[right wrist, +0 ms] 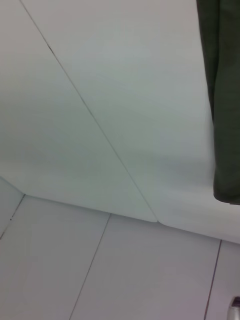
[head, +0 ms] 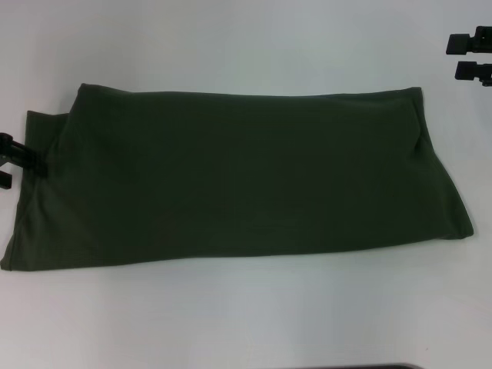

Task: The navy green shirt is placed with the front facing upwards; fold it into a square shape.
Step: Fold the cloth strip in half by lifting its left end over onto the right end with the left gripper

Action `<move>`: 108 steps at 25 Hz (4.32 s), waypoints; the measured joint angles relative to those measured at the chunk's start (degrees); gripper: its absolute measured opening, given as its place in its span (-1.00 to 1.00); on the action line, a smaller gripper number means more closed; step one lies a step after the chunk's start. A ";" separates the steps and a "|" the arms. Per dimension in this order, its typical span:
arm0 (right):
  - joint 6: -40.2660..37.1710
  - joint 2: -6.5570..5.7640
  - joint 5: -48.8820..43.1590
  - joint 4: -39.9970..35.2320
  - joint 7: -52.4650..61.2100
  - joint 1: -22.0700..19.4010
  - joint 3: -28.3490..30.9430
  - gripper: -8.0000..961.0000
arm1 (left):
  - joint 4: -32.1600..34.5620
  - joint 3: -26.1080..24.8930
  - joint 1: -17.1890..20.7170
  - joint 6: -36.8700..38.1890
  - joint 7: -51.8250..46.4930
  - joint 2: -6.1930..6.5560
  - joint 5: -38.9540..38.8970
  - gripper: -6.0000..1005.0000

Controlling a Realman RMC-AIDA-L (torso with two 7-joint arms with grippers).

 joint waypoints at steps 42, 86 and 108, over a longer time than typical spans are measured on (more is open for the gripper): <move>-0.16 -0.26 0.00 0.00 0.53 0.00 0.18 0.53 | -2.19 2.61 -0.34 -1.46 0.48 -0.74 0.28 0.39; -0.43 -0.42 0.64 0.00 0.53 -0.53 0.97 0.53 | -2.89 3.35 -3.83 1.96 1.80 -2.95 -0.01 -0.19; -0.11 -0.62 0.71 0.02 0.66 -0.54 1.39 0.53 | -2.18 3.15 -2.78 3.15 1.95 0.42 0.15 -0.75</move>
